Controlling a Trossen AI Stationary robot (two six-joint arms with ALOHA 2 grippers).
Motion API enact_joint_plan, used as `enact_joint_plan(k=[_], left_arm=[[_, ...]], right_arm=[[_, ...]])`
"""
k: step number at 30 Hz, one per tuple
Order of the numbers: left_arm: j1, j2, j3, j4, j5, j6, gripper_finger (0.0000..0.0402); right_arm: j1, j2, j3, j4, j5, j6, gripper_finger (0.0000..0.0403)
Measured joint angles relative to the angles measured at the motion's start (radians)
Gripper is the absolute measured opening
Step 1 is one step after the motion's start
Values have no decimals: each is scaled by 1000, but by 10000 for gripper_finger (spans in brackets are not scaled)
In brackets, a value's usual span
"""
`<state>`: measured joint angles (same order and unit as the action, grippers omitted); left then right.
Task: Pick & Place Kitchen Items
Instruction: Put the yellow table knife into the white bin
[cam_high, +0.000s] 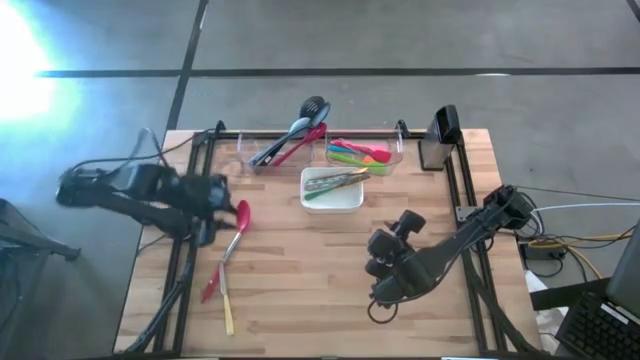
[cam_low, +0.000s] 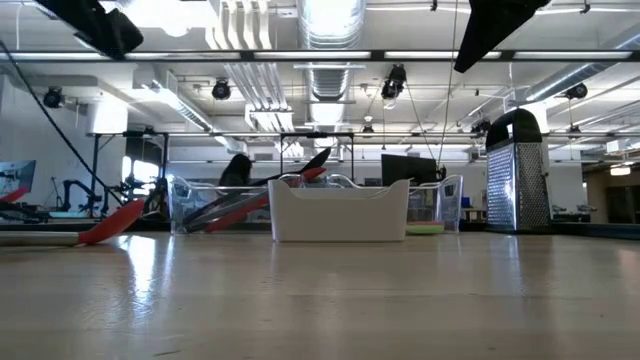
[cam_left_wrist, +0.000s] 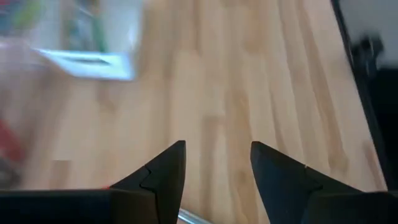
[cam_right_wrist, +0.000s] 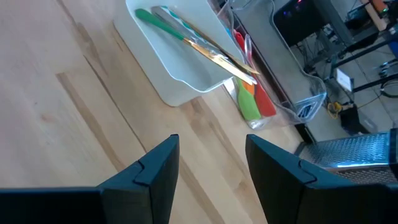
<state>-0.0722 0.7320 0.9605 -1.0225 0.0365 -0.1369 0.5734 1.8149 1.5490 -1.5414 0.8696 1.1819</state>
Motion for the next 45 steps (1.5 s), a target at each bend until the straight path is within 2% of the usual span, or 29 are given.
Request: enact_joint_plan(k=[9, 11, 15, 18, 23, 27, 45], left_arm=[[-590, 228, -30, 3, -217, -211, 163], [-681, 291, -30, 4, -259, -239, 158], [-793, 412, -30, 12, -270, -279, 156], [-822, 493, -30, 24, -252, -303, 158], [-824, 604, -30, 40, -129, -310, 158], [-824, 665, -30, 80, -68, -309, 158], [-824, 765, -30, 126, -27, -198, 158]], right_arm=[[-1, -2, 1, 52, -2, -6, 178], [-4, -2, 1, 57, -2, -7, 178], [-4, -6, 1, 66, -1, -7, 178], [-4, -7, 1, 86, 1, -7, 178], [-4, -7, 1, 121, 2, -30, 178], [-4, -7, 1, 121, 4, -34, 178], [-5, -7, 1, 143, 14, -41, 178]])
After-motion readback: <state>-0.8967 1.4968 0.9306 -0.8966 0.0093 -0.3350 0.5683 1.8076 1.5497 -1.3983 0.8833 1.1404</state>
